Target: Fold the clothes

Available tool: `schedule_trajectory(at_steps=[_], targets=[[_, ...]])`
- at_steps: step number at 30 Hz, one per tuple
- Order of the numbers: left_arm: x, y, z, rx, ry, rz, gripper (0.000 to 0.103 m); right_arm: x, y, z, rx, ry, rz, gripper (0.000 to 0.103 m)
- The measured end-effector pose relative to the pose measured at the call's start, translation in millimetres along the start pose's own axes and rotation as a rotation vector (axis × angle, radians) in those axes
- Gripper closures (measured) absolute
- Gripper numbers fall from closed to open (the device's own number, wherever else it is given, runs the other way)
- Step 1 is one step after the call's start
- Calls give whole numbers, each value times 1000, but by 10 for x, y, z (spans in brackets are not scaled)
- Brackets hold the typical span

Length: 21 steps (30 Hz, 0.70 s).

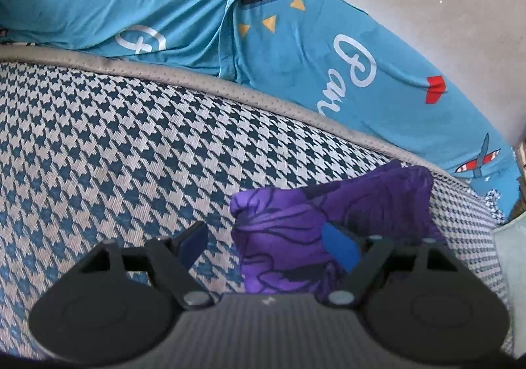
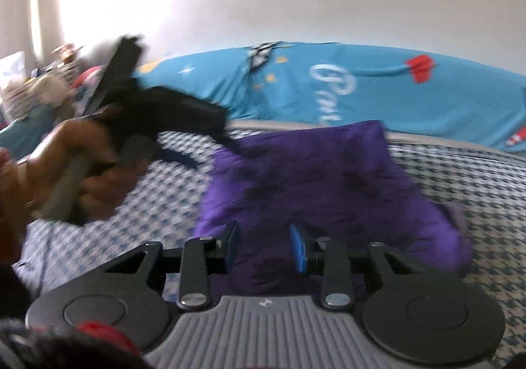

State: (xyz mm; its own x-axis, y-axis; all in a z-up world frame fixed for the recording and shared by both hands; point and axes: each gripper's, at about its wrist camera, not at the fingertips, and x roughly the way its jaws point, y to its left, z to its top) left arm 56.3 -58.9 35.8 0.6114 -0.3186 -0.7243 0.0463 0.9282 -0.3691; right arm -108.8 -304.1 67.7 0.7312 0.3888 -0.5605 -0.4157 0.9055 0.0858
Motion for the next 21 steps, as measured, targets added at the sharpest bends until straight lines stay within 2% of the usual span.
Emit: schedule_trajectory(at_steps=[6,10,17,21], targets=[[161,19,-7,29,-9,57,23,201,277,-135,-83,72,84,71],[275,49,13,35,-15,96,23,355,381,-264,-136,145,65,71],[418,58,19,40,-7,118,23,411,413,-374,-185,171,62,69],[436,74,27,38,1,121,19,381,422,-371,-201,193,77,69]])
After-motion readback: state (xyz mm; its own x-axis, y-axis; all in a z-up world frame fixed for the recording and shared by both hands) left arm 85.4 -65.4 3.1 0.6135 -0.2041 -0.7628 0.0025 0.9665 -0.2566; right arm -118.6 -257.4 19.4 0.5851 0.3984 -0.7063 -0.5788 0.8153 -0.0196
